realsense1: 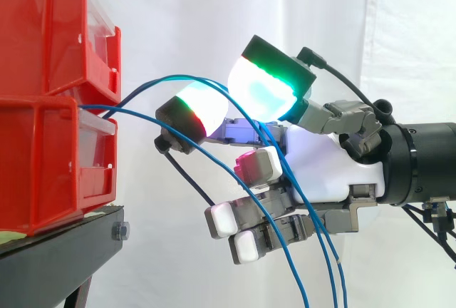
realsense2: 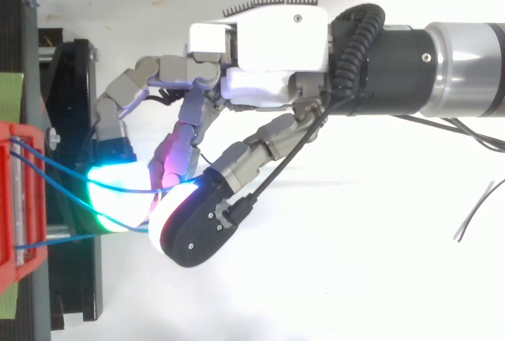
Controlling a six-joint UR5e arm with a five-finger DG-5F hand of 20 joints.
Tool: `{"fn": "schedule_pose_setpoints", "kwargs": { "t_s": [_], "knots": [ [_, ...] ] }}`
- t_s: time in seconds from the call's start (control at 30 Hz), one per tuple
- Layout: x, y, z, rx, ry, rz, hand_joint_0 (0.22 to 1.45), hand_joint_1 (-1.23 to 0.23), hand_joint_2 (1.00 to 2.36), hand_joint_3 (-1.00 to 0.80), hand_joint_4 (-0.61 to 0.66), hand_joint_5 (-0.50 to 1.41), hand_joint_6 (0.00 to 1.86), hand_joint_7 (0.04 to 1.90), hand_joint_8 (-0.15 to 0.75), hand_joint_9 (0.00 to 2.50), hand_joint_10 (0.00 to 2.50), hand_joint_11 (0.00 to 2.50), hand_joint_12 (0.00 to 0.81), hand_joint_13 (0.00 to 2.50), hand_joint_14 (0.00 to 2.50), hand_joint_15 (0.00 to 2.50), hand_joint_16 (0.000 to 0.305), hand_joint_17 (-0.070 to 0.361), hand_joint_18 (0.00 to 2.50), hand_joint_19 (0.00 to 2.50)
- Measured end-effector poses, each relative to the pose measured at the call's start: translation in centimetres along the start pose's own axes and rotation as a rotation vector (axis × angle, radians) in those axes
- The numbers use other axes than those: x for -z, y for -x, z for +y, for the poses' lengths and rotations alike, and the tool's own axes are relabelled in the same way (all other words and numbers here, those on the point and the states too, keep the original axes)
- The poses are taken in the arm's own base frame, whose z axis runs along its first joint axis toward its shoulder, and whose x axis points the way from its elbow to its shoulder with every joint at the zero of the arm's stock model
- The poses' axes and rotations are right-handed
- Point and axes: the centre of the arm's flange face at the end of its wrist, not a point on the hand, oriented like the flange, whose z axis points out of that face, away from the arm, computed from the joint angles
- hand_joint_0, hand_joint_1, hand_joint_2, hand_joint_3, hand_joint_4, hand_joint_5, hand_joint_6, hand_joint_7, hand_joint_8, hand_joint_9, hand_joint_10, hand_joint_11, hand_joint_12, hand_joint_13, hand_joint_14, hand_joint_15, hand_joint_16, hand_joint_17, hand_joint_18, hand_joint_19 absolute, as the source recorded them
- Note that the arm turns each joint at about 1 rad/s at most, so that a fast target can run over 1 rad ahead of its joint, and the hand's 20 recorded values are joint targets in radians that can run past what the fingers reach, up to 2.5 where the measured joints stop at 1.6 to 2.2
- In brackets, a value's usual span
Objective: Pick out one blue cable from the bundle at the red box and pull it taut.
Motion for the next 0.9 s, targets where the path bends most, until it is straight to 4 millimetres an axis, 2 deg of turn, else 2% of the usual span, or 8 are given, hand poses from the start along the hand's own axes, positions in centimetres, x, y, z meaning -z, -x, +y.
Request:
{"fn": "schedule_pose_setpoints", "kwargs": {
  "t_s": [0.13,0.37,0.43,0.5,0.53,0.57,0.73,0.9],
  "knots": [
    [0.0,0.0,0.01,0.0,0.0,0.0,0.64,-1.04,1.0,-0.5,-0.22,-0.11,0.85,0.96,0.184,1.29,0.03,0.7,0.281,0.94,0.02,0.49,0.038,0.086,0.76,0.58],
    [0.03,0.19,0.02,0.0,0.0,-0.001,0.64,-1.09,1.0,-0.5,-0.21,-0.12,0.88,0.96,0.173,1.27,0.03,0.71,0.274,0.93,0.02,0.49,0.037,0.084,0.75,0.58],
    [0.05,0.27,0.03,0.0,0.0,-0.002,0.55,-1.04,1.0,-0.5,-0.19,-0.12,0.88,0.93,0.177,1.28,0.02,0.71,0.282,0.93,0.02,0.5,0.039,0.087,0.76,0.59],
    [0.06,0.3,0.03,0.0,0.0,-0.002,0.52,-1.0,1.0,-0.5,-0.19,-0.12,0.89,0.89,0.183,1.29,0.03,0.7,0.287,0.94,0.02,0.49,0.04,0.09,0.77,0.59],
    [0.06,0.3,0.03,0.0,0.0,-0.002,0.48,-0.93,1.0,-0.5,-0.18,-0.12,0.89,0.85,0.191,1.31,0.02,0.7,0.302,0.96,0.02,0.49,0.043,0.096,0.8,0.57],
    [0.06,0.33,0.03,0.0,0.0,-0.002,0.48,-0.92,1.0,-0.5,-0.18,-0.12,0.88,0.85,0.195,1.32,0.02,0.7,0.302,0.96,0.02,0.49,0.043,0.097,0.8,0.57],
    [0.08,0.41,0.04,0.0,0.0,-0.002,0.46,-0.73,1.0,-0.5,-0.17,-0.11,0.86,0.84,0.205,1.36,0.03,0.69,0.313,0.98,0.02,0.48,0.046,0.103,0.82,0.58],
    [0.08,0.42,0.04,0.0,0.0,-0.002,0.46,-0.71,1.0,-0.5,-0.17,-0.11,0.85,0.86,0.206,1.37,0.02,0.69,0.316,0.99,0.02,0.49,0.047,0.105,0.83,0.58]
  ]
}}
